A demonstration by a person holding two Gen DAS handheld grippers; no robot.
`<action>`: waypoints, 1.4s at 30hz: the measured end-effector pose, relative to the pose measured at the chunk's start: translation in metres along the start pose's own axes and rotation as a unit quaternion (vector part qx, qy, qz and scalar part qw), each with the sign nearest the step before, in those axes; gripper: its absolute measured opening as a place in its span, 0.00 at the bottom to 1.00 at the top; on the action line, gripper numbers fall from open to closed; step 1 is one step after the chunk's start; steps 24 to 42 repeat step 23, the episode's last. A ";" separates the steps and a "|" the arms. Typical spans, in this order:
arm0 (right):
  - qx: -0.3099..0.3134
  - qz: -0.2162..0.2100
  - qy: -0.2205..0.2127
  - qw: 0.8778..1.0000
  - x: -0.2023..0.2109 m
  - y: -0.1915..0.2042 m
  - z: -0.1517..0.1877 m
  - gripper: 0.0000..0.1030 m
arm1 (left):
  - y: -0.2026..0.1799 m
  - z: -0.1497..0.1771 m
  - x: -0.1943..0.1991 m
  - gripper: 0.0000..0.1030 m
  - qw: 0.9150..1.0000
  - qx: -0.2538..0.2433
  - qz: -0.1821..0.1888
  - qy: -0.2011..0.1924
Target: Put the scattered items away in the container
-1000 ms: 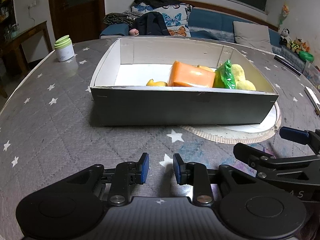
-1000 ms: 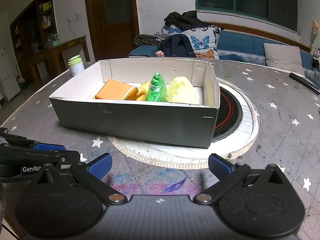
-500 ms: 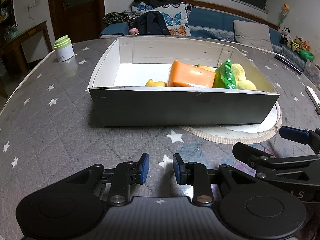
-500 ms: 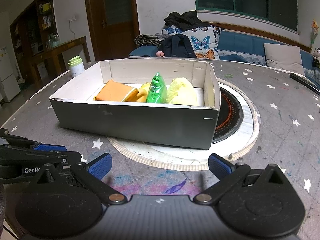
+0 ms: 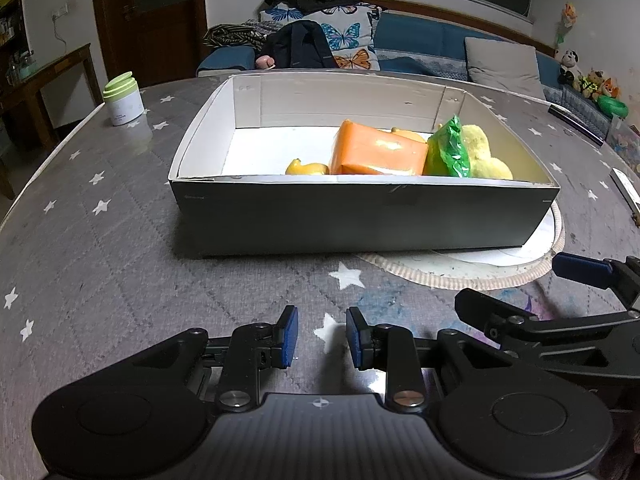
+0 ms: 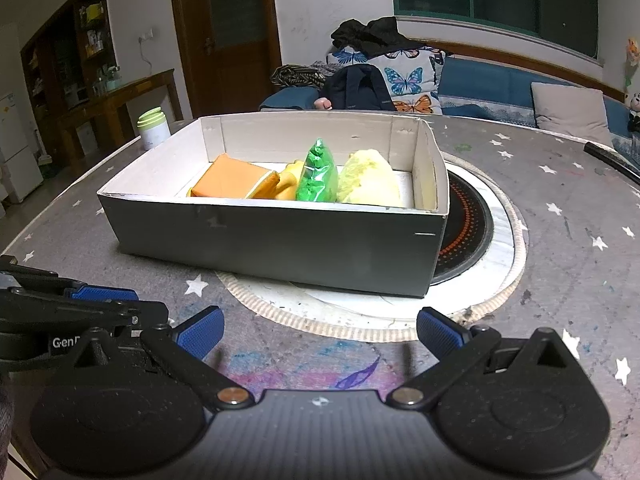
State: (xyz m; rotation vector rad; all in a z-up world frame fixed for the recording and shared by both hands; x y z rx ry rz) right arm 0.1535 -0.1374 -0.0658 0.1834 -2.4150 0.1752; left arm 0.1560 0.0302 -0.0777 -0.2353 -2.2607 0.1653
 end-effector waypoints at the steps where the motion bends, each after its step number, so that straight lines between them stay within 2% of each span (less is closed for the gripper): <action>1: 0.000 0.000 0.000 1.000 -0.001 0.000 0.000 1.00 | 0.000 0.000 0.000 0.28 1.000 0.000 0.000 0.000; 14: -0.001 0.000 0.002 1.000 -0.003 0.000 0.000 1.00 | -0.002 -0.001 0.000 0.28 1.000 0.000 -0.003 -0.003; 23: -0.006 0.000 -0.005 1.000 0.000 -0.002 -0.003 1.00 | -0.006 -0.005 0.004 0.26 1.000 -0.012 -0.001 -0.021; 42: -0.006 0.000 -0.005 1.000 0.000 -0.002 -0.003 1.00 | -0.006 -0.005 0.004 0.26 1.000 -0.012 -0.001 -0.021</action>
Point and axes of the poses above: each gripper's, at about its wrist camera, not at the fingertips, and x roughly against the way its jaws point, y to its left, z to its underside, the point moved 9 cm from there along -x, roughly the way its jaws point, and after that the axes turned 14 degrees about z, right-handed, at the moved point
